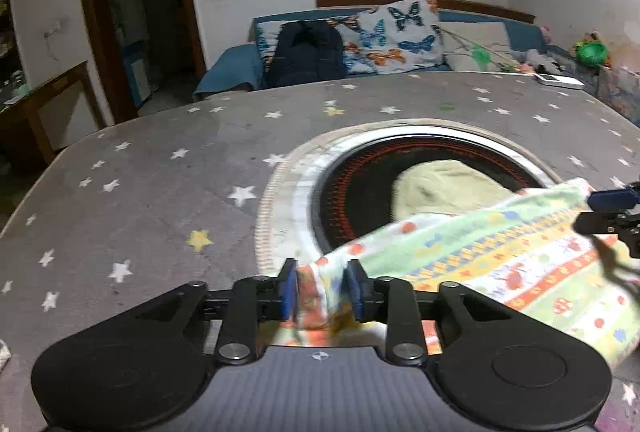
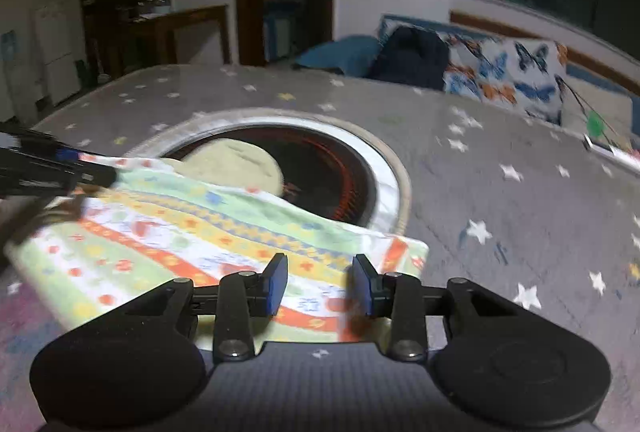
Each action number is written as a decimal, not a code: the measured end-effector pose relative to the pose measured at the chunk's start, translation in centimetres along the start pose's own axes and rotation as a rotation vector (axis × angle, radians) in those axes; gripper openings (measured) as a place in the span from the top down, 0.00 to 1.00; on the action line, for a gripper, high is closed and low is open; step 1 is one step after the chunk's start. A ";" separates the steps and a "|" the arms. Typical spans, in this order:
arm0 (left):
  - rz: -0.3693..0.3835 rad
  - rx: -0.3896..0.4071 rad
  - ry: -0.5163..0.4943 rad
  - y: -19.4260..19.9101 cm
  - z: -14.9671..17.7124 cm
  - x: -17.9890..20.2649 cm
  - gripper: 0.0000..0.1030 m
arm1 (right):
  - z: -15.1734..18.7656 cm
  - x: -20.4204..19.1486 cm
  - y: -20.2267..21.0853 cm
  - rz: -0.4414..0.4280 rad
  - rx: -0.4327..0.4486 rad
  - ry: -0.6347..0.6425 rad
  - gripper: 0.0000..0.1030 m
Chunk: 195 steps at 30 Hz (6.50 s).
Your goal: Fold clothes
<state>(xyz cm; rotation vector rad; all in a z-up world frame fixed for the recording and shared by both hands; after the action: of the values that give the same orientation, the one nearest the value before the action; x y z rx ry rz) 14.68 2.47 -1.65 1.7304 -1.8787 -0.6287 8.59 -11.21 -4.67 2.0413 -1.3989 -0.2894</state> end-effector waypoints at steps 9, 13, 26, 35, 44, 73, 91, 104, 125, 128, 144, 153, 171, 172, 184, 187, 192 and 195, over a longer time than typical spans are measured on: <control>-0.084 0.032 0.071 0.8 -1.4 -2.7 0.67 | -0.2 0.9 0.3 0.025 0.005 -0.053 0.67; 0.039 0.048 0.052 2.4 -1.0 0.1 0.67 | -1.4 -0.1 0.3 -0.026 0.033 -0.045 0.67; 0.124 -0.056 0.069 -1.6 -0.4 4.9 0.67 | -3.6 -3.4 -4.0 -0.075 -0.004 -0.011 0.67; 0.117 0.007 0.043 1.2 0.6 5.0 0.68 | -3.1 -4.8 -1.7 -0.101 0.037 0.032 0.66; 0.110 0.031 -0.031 4.0 4.2 6.3 0.67 | -0.6 -8.2 1.8 -0.152 0.065 0.082 0.65; 0.099 0.076 -0.061 7.6 8.5 6.7 0.64 | 3.5 -9.8 7.1 -0.095 0.108 0.073 0.60; 0.085 0.073 0.009 8.1 8.2 4.6 0.63 | 4.4 -4.4 8.9 0.017 0.125 -0.008 0.58; 0.095 0.077 0.057 8.2 6.9 3.0 0.64 | 4.1 -3.4 6.9 -0.012 0.107 -0.045 0.50; 0.103 0.043 0.150 2.8 1.6 1.5 0.64 | 0.5 -1.6 3.2 -0.033 0.093 -0.069 0.50; 0.070 0.014 0.160 1.3 1.6 1.0 0.64 | -0.1 -0.9 1.3 -0.038 0.064 -0.081 0.50; 0.011 0.008 0.179 0.0 1.3 -0.2 0.65 | -0.2 0.5 -1.4 -0.003 0.039 -0.093 0.51; 0.001 0.008 0.185 0.4 1.5 -0.8 0.64 | 0.6 1.5 -0.1 0.001 0.049 -0.140 0.50; 0.023 0.055 0.173 3.3 2.3 -0.7 0.64 | 1.5 0.6 2.4 0.014 0.074 -0.108 0.50; 0.027 0.058 0.168 3.7 2.6 -0.5 0.64 | 1.6 0.3 2.5 0.007 0.073 -0.096 0.50; 0.114 0.056 0.122 7.8 6.1 2.4 0.64 | 2.4 -3.4 5.3 0.018 0.102 -0.015 0.45; 0.136 0.056 0.097 8.3 6.7 3.8 0.64 | 1.8 -6.1 6.0 -0.035 0.131 0.046 0.45; 0.152 0.047 0.065 8.4 7.7 5.1 0.64 | 1.5 -10.4 6.0 -0.045 0.144 0.179 0.44; 0.151 0.046 0.059 8.4 8.1 5.1 0.64 | 1.9 -11.8 5.8 -0.037 0.138 0.228 0.44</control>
<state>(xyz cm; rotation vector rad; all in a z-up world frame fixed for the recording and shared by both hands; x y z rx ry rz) 2.76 -1.94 -2.19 1.5981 -1.9741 -0.4748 -1.57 -2.71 -4.55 2.1368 -1.2716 0.0265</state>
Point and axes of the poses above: each gripper's, at about its wrist camera, not at the fingertips, and y roughly against the way its jaws point, x to its right, z to its underside, the point moved 4 cm from there along -y, roughly the way its jaws point, and after that the axes turned 11 degrees about y, right-handed, at the moved point
